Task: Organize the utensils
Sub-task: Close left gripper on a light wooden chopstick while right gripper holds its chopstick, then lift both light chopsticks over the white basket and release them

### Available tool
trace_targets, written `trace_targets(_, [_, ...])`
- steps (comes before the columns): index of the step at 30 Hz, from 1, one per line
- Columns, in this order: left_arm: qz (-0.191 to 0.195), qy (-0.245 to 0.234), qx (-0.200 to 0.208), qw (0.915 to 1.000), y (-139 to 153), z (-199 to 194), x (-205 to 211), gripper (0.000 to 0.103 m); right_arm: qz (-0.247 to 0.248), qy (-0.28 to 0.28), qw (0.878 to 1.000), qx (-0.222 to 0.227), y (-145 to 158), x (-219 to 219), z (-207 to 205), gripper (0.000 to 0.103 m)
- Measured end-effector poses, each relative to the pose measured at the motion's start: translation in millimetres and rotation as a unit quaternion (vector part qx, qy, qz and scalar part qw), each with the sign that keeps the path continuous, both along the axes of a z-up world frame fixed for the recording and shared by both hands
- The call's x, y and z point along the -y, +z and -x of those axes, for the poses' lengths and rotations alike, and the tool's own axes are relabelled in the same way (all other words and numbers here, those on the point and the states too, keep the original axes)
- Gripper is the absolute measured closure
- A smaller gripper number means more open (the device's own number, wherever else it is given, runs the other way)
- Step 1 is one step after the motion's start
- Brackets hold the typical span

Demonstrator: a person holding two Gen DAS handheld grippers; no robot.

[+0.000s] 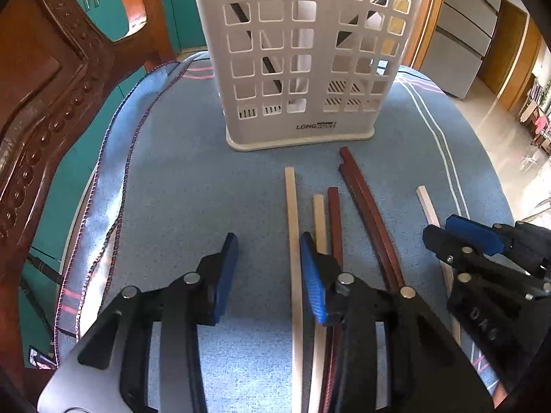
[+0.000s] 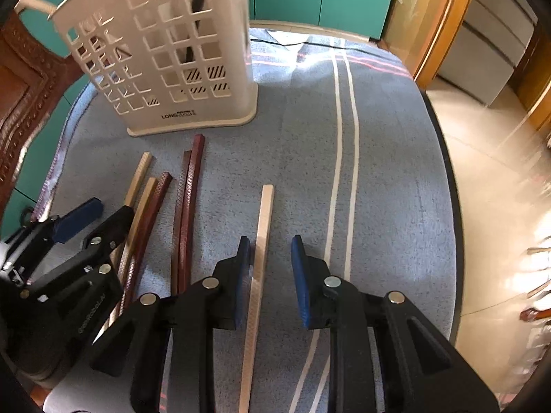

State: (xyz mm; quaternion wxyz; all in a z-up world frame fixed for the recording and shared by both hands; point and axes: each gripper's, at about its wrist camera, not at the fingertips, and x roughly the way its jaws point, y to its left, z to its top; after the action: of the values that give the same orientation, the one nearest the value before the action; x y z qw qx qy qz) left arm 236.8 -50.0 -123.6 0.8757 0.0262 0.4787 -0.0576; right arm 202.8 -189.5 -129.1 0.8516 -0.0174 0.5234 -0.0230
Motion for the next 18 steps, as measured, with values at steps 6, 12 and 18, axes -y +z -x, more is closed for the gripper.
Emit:
trace_targets(6, [0.002,-0.008,0.000,1.0000,2,1,0,0.095,0.009,0.017,1.000,0.009,-3,-11,3,0.092])
trace_targets(12, [0.021,-0.005,0.017,0.9996,13,10,-6,0.096,-0.033,0.024,0.999,0.019,6,-8,7,0.097])
trace_targets(18, [0.069,0.002,0.084,0.9941,63,40,-30,0.096,-0.089,0.030,0.992,0.087,58,6,27,0.096])
